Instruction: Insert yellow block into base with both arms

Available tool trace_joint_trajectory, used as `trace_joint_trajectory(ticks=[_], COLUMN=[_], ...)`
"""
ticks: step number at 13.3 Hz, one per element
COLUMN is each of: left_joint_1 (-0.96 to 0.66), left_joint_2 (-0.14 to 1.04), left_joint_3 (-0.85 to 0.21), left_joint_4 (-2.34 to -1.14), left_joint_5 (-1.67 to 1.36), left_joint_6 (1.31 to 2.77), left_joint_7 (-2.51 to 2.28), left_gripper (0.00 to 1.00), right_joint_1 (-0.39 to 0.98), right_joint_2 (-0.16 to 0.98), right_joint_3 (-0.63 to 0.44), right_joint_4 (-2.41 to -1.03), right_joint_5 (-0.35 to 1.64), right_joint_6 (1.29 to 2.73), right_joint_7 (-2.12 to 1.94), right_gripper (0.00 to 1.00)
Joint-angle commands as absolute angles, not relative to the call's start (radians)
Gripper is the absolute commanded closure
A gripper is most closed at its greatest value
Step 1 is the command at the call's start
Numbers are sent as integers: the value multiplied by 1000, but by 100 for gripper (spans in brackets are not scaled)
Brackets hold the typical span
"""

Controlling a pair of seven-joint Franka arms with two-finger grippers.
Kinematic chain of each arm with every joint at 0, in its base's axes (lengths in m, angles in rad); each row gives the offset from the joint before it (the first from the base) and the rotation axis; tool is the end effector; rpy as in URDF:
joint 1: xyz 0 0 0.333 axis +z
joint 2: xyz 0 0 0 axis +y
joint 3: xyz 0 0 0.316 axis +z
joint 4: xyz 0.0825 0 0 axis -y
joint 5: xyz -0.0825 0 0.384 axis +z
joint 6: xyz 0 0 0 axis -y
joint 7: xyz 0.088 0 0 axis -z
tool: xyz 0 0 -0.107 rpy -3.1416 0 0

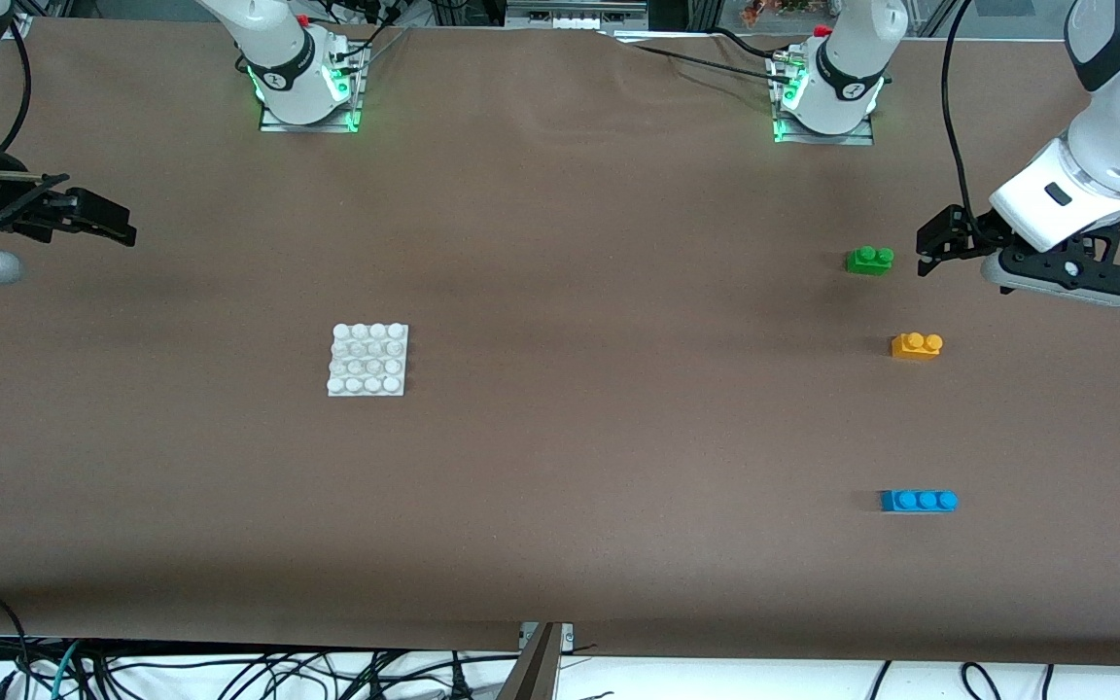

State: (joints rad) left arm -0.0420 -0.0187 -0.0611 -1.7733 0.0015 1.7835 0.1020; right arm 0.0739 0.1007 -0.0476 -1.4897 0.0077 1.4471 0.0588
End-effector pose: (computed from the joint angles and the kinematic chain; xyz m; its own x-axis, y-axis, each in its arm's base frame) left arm 0.5573 -0.0578 0.5570 0.9786 -0.2040 0.0284 -0.2039 -0.9790 -0.0055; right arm 0.5709 0.0173 0.5957 0.9893 -0.0323 -0.1426 -0.0318 -0.9995 0.0055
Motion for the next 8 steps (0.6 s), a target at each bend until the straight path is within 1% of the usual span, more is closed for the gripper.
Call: trace_joint_trajectory(ticks=[1,4,8], left_joint_1=[-46,-49,-49], left_joint_2=[-25,-26,-23], left_joint_3=[-57,-70,-138], left_joint_4=[-1758,-1758,-1714], left_joint_5=[23,21,76], left_joint_6=[1759,1758,1740], left_joint_7=[110,106,103], left_gripper=[0,0,0], right_joint_1=[57,58,58], right_joint_2=[77,80,81], right_joint_3=[-40,-51,-51], right_joint_4=[-1508,-1503,-1503], right_joint_5=[21,20,23], right_joint_6=[1451,1454,1459], right_joint_7=[40,22,21], right_gripper=[0,0,0])
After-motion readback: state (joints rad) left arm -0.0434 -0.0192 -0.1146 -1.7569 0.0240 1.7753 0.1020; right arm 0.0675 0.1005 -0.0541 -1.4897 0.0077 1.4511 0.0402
